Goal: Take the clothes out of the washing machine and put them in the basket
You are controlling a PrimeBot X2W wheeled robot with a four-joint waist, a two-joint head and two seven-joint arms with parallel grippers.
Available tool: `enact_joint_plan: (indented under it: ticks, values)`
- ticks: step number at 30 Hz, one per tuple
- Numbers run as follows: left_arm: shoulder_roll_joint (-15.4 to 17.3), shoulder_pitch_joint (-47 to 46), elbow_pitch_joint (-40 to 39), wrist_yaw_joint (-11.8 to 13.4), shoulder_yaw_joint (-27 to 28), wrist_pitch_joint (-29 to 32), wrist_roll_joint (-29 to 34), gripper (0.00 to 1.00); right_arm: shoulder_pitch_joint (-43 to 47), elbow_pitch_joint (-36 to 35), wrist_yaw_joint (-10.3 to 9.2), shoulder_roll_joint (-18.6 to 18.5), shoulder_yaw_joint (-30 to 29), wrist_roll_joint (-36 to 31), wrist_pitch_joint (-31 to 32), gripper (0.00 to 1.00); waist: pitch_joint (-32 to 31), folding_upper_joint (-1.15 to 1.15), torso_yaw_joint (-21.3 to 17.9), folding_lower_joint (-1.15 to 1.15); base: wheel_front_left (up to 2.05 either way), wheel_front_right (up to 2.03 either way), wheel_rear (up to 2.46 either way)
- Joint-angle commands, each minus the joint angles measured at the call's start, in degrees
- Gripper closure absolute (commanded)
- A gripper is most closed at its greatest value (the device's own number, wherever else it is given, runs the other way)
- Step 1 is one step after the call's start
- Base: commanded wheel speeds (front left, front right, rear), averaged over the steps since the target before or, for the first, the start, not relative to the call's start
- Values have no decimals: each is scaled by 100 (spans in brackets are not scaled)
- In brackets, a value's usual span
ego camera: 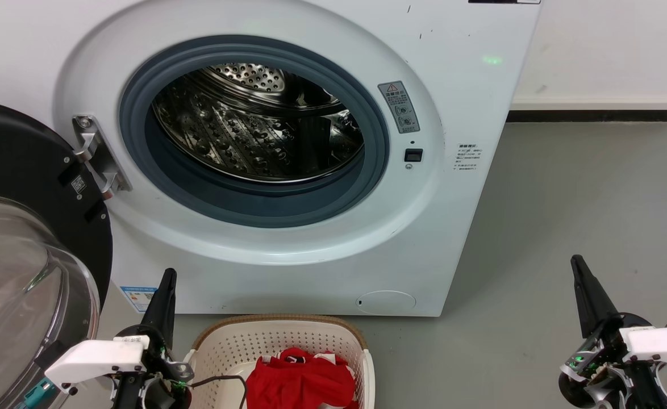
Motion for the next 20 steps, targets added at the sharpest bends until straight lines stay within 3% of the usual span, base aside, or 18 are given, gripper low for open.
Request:
enact_joint_plan:
  ticks: [1, 20]
  values:
    - [-1, -36, 3, -13, 19, 16, -11, 100, -71, 12, 0, 17, -12, -16, 23, 100, 0, 0, 0, 0, 0, 0, 0]
    - [-1, -36, 2, -14, 18, 15, -12, 100, -77, 15, 0, 46, -52, -51, 64, 100, 0, 0, 0, 0, 0, 0, 0]
